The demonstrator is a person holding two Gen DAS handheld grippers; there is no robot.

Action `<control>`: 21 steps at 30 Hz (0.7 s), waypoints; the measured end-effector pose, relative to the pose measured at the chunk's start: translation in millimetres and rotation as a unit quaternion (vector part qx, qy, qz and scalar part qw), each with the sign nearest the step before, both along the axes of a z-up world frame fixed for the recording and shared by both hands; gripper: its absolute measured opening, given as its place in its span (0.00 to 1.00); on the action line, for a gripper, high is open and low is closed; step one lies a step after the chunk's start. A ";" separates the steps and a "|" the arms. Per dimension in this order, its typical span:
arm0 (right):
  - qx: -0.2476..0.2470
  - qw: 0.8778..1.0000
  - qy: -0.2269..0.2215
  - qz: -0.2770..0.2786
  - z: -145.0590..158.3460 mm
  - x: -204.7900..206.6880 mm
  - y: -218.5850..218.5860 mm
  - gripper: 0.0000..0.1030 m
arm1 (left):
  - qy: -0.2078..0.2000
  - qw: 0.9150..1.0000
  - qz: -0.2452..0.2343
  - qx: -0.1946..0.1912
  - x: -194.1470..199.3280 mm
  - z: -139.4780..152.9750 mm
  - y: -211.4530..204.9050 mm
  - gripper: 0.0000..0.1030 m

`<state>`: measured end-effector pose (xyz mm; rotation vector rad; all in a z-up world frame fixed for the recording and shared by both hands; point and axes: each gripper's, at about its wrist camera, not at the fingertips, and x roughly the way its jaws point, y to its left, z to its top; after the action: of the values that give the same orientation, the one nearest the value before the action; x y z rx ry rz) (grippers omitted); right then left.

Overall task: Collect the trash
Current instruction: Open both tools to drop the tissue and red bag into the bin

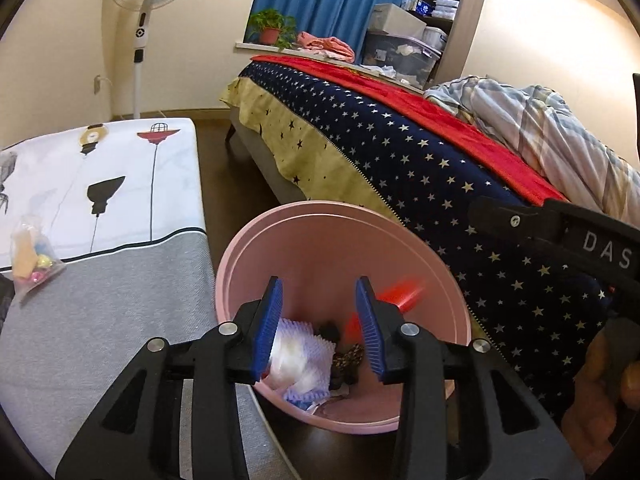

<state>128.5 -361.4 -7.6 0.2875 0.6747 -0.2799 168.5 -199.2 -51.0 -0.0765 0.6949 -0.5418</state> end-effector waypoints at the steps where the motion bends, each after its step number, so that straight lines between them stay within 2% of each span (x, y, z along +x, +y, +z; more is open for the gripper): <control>1: 0.000 1.000 -0.001 0.001 0.0 -0.5 0.8 0.64 | 0.000 1.000 0.001 0.000 -0.6 0.4 1.3 0.37; 12: 0.011 1.000 -0.018 0.015 4.1 -10.1 10.7 0.64 | -0.023 0.999 0.026 0.005 -15.0 19.9 30.2 0.37; 21: 0.022 0.997 -0.041 0.063 12.7 -7.1 52.7 0.64 | -0.025 0.995 0.093 0.007 -21.4 24.5 91.1 0.37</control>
<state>121.3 -308.7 5.1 0.2952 0.6153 -0.1316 147.0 -108.1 -26.5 -0.1125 0.6356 -0.3598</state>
